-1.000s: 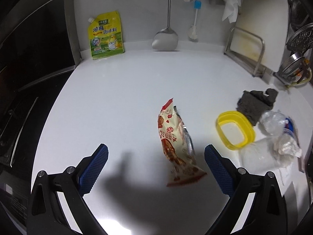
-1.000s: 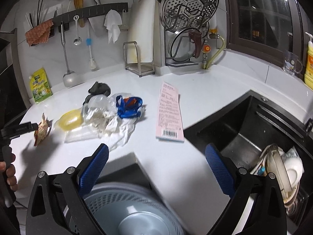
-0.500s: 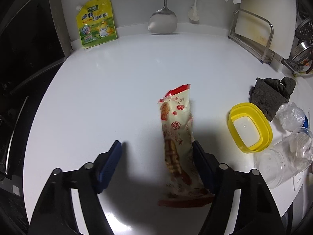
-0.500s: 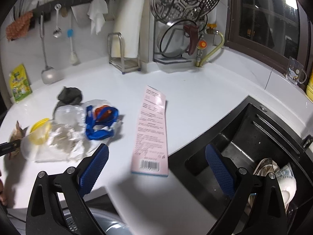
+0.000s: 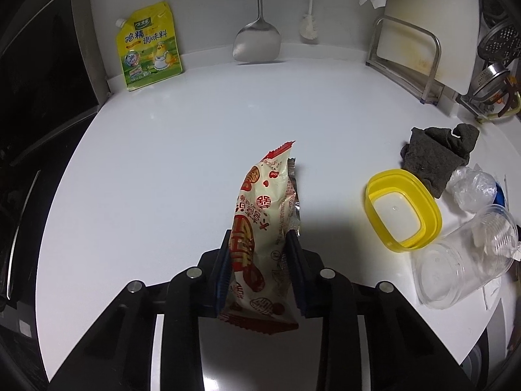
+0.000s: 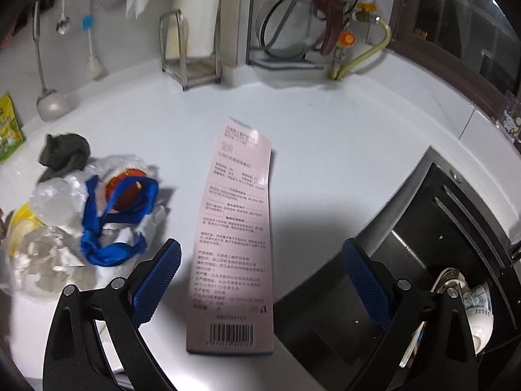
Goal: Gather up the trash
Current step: 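Carry the wrapper in the left tool over the bin while the right carries the receipt, then open the left tool over the bin while the right tool releases the receipt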
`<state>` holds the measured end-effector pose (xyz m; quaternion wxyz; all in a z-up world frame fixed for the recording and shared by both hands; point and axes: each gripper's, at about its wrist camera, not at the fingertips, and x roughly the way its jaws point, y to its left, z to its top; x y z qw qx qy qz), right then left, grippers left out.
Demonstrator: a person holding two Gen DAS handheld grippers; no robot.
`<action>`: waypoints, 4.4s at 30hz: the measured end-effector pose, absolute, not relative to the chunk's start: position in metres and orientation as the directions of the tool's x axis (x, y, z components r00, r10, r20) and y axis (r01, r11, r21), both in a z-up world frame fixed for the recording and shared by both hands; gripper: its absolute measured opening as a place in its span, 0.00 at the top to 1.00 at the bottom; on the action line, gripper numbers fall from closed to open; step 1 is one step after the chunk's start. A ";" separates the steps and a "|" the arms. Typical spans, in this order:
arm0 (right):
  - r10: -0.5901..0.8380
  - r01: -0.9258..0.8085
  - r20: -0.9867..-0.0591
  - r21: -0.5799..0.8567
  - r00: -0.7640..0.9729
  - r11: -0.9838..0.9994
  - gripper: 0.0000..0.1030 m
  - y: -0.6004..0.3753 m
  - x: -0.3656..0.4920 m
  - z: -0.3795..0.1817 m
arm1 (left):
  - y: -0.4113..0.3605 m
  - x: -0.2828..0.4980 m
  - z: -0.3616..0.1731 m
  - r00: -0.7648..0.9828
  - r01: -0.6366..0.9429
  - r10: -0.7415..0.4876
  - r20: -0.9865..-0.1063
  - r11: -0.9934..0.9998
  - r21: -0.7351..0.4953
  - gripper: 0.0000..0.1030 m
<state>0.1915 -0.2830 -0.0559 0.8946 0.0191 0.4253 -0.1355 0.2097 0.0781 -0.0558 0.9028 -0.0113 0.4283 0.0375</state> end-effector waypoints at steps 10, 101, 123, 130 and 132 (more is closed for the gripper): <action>-0.162 0.219 -0.800 -0.040 0.578 0.975 0.27 -0.282 0.207 -0.065 | 0.079 0.207 -0.054 0.643 -0.068 0.043 -0.765 0.998 -0.001 0.72; 0.118 0.063 -0.791 0.194 0.600 0.979 0.34 -0.198 -0.096 -0.118 | -0.031 -0.032 -0.093 0.630 0.276 -0.195 -0.752 0.961 -0.017 0.47; 0.096 0.071 -0.742 0.190 0.664 0.979 0.34 -0.197 -0.095 -0.107 | -0.014 -0.031 -0.072 0.703 0.235 -0.175 -0.690 0.972 -0.008 0.18; 0.093 0.074 -0.735 0.191 0.672 0.979 0.34 -0.199 -0.088 -0.103 | -0.010 -0.025 -0.067 0.715 0.225 -0.169 -0.679 0.974 -0.005 0.16; 0.093 0.076 -0.734 0.194 0.673 0.978 0.34 -0.200 -0.086 -0.103 | -0.008 -0.022 -0.065 0.718 0.219 -0.167 -0.675 0.976 -0.008 0.14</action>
